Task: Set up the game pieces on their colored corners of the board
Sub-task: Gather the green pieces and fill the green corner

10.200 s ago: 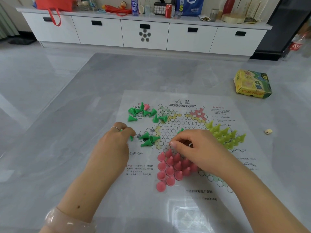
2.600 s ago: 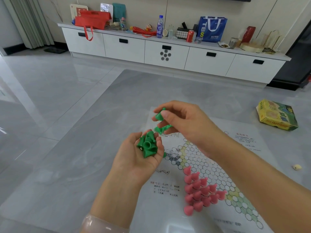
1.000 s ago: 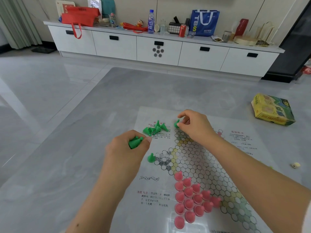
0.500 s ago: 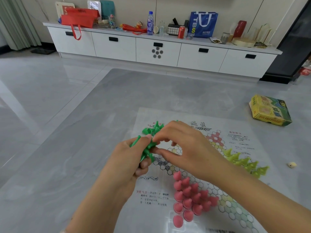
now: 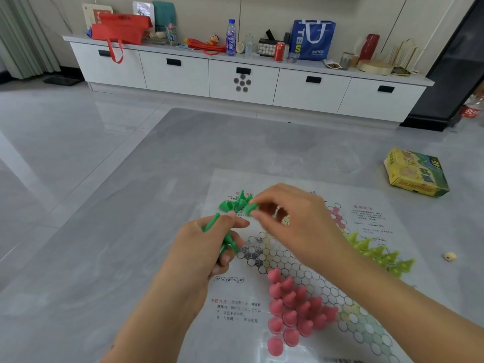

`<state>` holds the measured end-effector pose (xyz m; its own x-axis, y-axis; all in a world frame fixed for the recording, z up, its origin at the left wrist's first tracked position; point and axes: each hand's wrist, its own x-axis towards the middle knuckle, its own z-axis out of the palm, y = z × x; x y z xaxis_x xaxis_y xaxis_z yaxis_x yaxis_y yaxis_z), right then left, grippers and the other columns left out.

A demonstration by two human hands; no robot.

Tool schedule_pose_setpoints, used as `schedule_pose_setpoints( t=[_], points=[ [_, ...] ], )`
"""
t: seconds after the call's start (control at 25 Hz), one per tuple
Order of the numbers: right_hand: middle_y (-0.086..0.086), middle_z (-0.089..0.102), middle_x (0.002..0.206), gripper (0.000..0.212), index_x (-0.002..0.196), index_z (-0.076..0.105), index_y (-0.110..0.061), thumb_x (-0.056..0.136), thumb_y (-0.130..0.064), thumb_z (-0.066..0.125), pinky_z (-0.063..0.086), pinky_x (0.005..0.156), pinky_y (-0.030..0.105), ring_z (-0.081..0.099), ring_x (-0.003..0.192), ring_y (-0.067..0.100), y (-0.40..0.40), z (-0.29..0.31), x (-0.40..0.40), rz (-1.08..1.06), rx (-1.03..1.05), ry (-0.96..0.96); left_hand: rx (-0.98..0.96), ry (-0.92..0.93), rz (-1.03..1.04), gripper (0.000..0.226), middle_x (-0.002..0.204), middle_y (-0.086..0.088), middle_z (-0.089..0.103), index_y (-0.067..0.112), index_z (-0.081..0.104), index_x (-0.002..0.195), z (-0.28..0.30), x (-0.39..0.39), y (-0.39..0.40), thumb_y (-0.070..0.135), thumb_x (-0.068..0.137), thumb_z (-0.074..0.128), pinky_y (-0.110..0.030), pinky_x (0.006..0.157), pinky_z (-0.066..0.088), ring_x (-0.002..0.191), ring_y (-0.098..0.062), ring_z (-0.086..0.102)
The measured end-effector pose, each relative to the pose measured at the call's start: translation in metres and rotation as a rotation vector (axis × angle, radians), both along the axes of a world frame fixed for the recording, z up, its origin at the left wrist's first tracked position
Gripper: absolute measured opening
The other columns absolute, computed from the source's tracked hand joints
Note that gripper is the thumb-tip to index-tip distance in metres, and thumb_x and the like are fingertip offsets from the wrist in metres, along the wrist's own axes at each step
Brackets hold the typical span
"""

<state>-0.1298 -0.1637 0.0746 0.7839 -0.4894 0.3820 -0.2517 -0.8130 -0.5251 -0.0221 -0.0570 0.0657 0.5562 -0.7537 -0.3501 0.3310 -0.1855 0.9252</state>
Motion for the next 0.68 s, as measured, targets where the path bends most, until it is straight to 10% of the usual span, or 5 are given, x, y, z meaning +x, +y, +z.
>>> schedule_pose_setpoints(
  t=[0.12, 0.28, 0.68],
  points=[
    [-0.009, 0.066, 0.080, 0.007, 0.089, 0.063, -0.022, 0.084, -0.018, 0.061, 0.049, 0.068, 0.009, 0.061, 0.074, 0.001, -0.027, 0.005, -0.010, -0.243, 0.250, -0.079, -0.009, 0.005, 0.008, 0.028, 0.050, 0.002, 0.045, 0.008, 0.063, 0.070, 0.001, 0.001, 0.001, 0.025, 0.089, 0.053, -0.015, 0.032, 0.021, 0.035, -0.008, 0.030],
    [0.001, 0.069, 0.083, 0.003, 0.085, 0.063, -0.019, 0.083, -0.017, 0.062, 0.053, 0.071, 0.027, 0.063, 0.072, 0.012, -0.065, -0.014, -0.016, -0.456, 0.392, 0.011, -0.027, 0.038, 0.087, 0.029, 0.055, 0.002, 0.043, 0.010, 0.056, 0.068, 0.001, 0.001, -0.002, 0.030, 0.088, 0.053, -0.015, 0.033, 0.025, 0.037, -0.007, 0.033],
    [-0.005, 0.062, 0.081, 0.008, 0.089, 0.068, -0.018, 0.083, -0.020, 0.063, 0.044, 0.066, 0.024, 0.056, 0.074, 0.011, -0.079, -0.045, 0.009, -0.494, 0.212, 0.194, -0.003, 0.002, 0.063, 0.018, 0.057, 0.001, 0.046, 0.009, 0.057, 0.078, 0.002, 0.003, 0.000, 0.022, 0.089, 0.053, -0.017, 0.036, 0.030, 0.039, -0.007, 0.037]
  ],
)
